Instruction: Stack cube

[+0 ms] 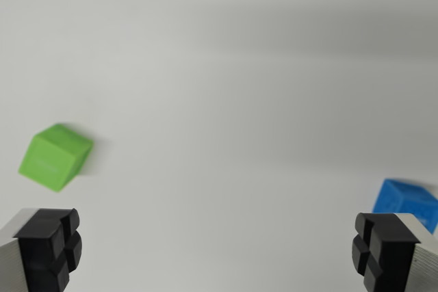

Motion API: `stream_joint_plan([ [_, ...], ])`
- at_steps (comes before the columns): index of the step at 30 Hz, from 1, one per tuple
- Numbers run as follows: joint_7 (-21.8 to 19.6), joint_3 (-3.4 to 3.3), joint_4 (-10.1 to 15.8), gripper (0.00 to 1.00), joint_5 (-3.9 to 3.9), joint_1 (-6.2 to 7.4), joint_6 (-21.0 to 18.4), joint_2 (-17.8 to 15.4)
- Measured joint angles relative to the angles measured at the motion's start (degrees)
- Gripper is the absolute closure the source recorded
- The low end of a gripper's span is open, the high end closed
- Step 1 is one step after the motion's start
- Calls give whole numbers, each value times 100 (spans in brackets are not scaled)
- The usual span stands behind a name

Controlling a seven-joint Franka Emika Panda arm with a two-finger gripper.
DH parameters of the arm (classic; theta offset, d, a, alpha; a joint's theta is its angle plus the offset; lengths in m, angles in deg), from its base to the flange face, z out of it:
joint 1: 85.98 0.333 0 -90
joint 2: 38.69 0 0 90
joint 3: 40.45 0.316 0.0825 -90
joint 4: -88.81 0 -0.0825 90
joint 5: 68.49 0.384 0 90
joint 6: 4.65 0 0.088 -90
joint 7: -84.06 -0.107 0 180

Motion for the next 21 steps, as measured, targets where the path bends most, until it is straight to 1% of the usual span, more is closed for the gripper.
stream_joint_plan([
  [8,-143,16,101,0,0,50,85,-8],
  [21,-501,53,375,0,-6,171,320,-44],
])
